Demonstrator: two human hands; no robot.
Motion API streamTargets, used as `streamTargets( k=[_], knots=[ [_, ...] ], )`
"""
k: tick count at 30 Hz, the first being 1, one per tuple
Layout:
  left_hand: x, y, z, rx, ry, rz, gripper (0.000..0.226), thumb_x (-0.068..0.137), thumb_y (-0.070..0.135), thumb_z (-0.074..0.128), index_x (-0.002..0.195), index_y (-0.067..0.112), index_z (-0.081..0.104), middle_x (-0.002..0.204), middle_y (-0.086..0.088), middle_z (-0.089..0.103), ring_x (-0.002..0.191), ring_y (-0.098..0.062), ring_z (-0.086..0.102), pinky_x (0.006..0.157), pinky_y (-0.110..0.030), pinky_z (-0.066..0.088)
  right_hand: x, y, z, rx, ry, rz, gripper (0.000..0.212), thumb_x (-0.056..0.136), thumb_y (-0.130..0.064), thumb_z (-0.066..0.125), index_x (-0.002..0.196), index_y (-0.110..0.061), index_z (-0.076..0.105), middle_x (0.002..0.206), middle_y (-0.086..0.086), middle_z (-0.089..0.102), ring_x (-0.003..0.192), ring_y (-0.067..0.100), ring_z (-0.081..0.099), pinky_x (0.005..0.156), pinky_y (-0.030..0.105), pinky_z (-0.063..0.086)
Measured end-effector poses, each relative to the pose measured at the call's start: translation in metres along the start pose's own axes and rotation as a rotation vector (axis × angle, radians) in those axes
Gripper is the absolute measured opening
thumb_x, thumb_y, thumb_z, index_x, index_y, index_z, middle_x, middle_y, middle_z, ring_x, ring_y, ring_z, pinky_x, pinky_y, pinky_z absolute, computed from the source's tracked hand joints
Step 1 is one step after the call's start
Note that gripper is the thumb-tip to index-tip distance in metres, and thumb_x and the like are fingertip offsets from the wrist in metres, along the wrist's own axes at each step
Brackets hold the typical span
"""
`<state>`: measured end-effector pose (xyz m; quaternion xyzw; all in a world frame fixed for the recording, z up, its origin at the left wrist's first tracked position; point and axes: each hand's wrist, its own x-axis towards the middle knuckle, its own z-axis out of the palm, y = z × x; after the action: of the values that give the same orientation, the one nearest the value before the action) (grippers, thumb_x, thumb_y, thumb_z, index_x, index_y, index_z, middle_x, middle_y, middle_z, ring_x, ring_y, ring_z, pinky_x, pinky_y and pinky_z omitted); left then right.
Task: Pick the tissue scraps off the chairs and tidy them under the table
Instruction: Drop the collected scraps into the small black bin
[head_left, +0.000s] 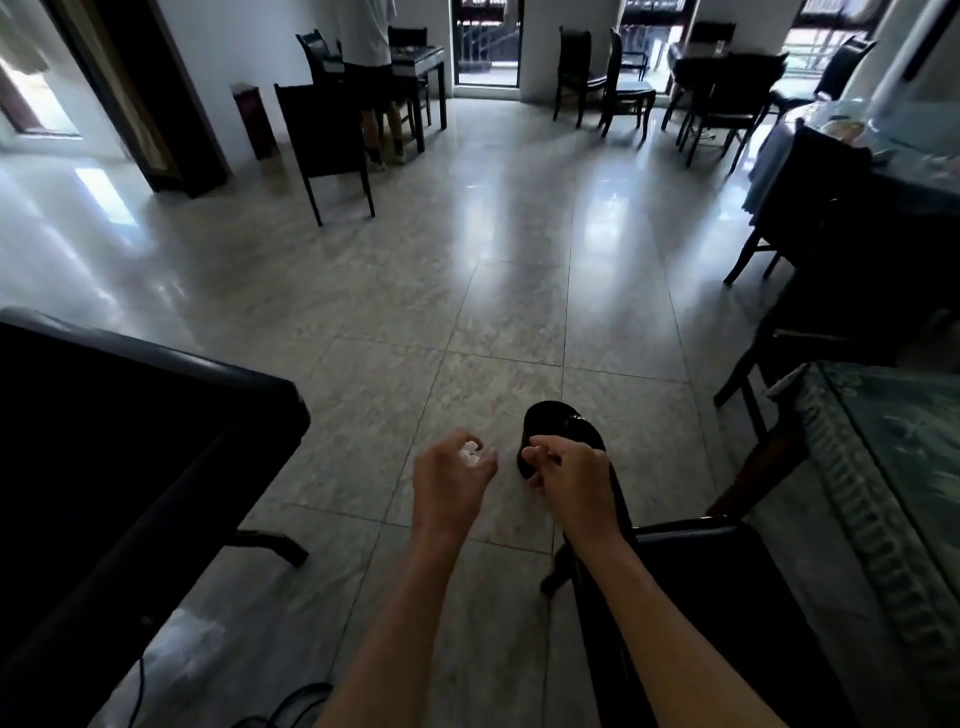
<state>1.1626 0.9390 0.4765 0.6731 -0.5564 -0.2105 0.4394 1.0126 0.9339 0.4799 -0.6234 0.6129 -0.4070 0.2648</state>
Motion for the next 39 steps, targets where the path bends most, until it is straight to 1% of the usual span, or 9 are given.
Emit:
streamTargets(
  k=[8,11,16,20,22,26,29,31,39],
  knots=[
    [0.088,-0.033,0.005,0.021,-0.089,0.01,0.009,0.077,0.025,0.075,0.077,0.019,0.069,0.061,0.007,0.064,0.054,0.002,0.057,0.047,-0.008,0.038,0.062,-0.009,0.059,0.008,0.069,0.089,0.017,0.094,-0.006,0.056,0.088,0.003,0.069,0.067,0.007,0.07,0.056,-0.004,0.063,0.049,0.011,0.049],
    [0.139,-0.044,0.023,0.034,-0.121,0.015,0.008,0.077,0.024,0.075,0.08,0.017,0.071,0.066,0.005,0.066,0.058,0.001,0.058,0.048,-0.007,0.038,0.11,0.0,0.08,0.021,0.104,0.114,0.017,0.093,-0.008,0.06,0.083,-0.001,0.072,0.064,-0.002,0.068,0.056,-0.006,0.064,0.054,0.007,0.048],
    [0.239,-0.053,0.064,0.06,-0.177,0.05,0.009,0.079,0.02,0.074,0.084,0.013,0.072,0.073,0.0,0.069,0.064,-0.01,0.065,0.049,-0.006,0.036,0.207,0.025,0.116,0.04,0.137,0.173,0.019,0.094,-0.013,0.061,0.082,-0.004,0.072,0.07,0.004,0.072,0.067,0.011,0.07,0.07,0.038,0.059],
    [0.311,-0.044,0.101,0.066,-0.245,0.085,0.007,0.078,0.017,0.076,0.083,0.013,0.073,0.072,-0.001,0.071,0.063,-0.007,0.064,0.049,-0.005,0.037,0.268,0.038,0.121,0.075,0.195,0.234,0.021,0.096,-0.011,0.059,0.113,-0.008,0.071,0.086,0.003,0.074,0.07,0.003,0.07,0.066,0.01,0.053],
    [0.341,-0.038,0.119,0.048,-0.29,0.092,0.007,0.078,0.018,0.076,0.083,0.014,0.072,0.07,0.0,0.071,0.061,-0.006,0.064,0.049,-0.005,0.038,0.296,0.044,0.117,0.092,0.219,0.273,0.022,0.096,-0.01,0.059,0.116,-0.009,0.07,0.084,-0.002,0.071,0.067,0.001,0.07,0.063,0.008,0.052],
    [0.396,-0.033,0.159,0.023,-0.369,0.115,0.006,0.079,0.02,0.075,0.083,0.016,0.072,0.068,0.003,0.068,0.061,-0.004,0.064,0.052,-0.017,0.049,0.348,0.065,0.109,0.09,0.312,0.383,0.012,0.093,-0.014,0.064,0.101,-0.012,0.073,0.068,-0.012,0.067,0.056,0.001,0.068,0.057,0.018,0.057],
    [0.438,-0.035,0.198,0.011,-0.435,0.138,0.008,0.079,0.018,0.074,0.086,0.015,0.072,0.069,0.002,0.069,0.06,-0.003,0.063,0.052,-0.018,0.051,0.382,0.089,0.108,0.073,0.394,0.475,0.005,0.092,-0.021,0.066,0.089,-0.022,0.069,0.061,-0.008,0.067,0.05,0.004,0.066,0.059,0.034,0.061],
    [0.466,-0.039,0.227,-0.006,-0.501,0.14,0.011,0.08,0.016,0.074,0.09,0.011,0.073,0.072,-0.004,0.071,0.06,-0.01,0.066,0.055,-0.028,0.056,0.406,0.11,0.11,0.06,0.453,0.533,0.007,0.092,-0.022,0.066,0.085,-0.021,0.068,0.058,-0.005,0.066,0.05,0.005,0.066,0.058,0.033,0.06],
    [0.559,-0.063,0.345,0.013,-0.785,0.137,0.011,0.084,0.017,0.071,0.092,0.009,0.071,0.075,-0.011,0.072,0.064,-0.023,0.069,0.061,-0.045,0.058,0.497,0.186,0.138,0.268,0.697,0.76,0.01,0.094,-0.014,0.064,0.102,-0.011,0.07,0.08,0.003,0.071,0.067,0.012,0.073,0.066,0.033,0.062]
  ],
)
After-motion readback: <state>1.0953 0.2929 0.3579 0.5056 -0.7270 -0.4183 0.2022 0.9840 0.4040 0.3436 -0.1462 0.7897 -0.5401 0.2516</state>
